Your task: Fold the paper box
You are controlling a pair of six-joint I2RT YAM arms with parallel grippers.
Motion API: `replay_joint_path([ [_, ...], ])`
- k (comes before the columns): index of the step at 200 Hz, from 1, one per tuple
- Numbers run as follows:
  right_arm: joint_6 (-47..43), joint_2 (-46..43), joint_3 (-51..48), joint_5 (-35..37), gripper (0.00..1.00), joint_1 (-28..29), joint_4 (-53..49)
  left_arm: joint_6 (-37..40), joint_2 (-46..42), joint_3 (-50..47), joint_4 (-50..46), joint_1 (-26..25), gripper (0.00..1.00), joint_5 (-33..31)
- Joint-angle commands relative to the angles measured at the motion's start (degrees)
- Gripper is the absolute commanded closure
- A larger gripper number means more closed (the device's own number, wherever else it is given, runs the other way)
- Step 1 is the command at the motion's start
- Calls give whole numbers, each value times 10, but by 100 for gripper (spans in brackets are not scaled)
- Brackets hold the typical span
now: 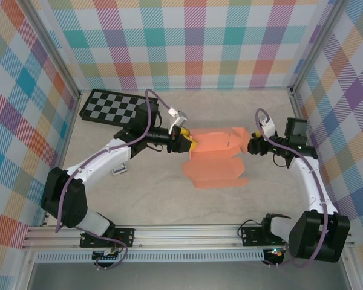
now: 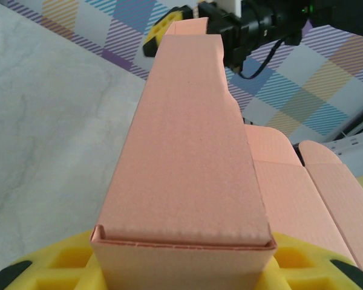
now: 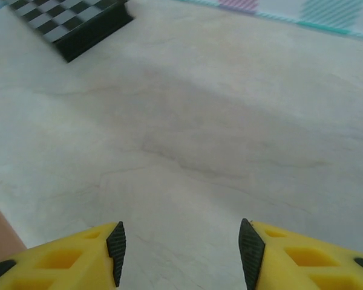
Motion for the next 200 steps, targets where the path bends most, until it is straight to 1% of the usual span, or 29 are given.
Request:
replay_joint_path([
  [1, -45, -8, -1, -87, 45, 2, -15, 0, -11, 23, -4, 4, 79, 20],
  [35, -66, -31, -13, -171, 46, 11, -20, -2, -4, 28, -1, 4, 79, 20],
  [70, -118, -38, -18, -211, 47, 37, -57, -6, 2, 27, 11, 4, 79, 21],
  [83, -121, -42, -19, -228, 47, 39, -55, -6, 4, 25, 13, 4, 79, 22],
  [111, -114, -46, -21, -227, 48, 40, -47, -2, 6, 19, 17, 5, 79, 26],
  [120, -108, -45, -23, -225, 49, 40, -41, -2, 7, 17, 19, 5, 79, 26],
  [137, -81, -47, -32, -219, 51, 41, -9, -3, 6, 13, 24, 6, 79, 34],
  [161, -17, -49, -48, -203, 45, 46, 48, -1, 6, 10, 26, 5, 79, 31],
  [175, -9, -46, -51, -219, 43, 51, 53, -2, 10, 10, 25, 4, 79, 28],
  [200, -25, -46, -44, -260, 38, 54, 32, 1, 17, 7, 22, 4, 79, 20],
])
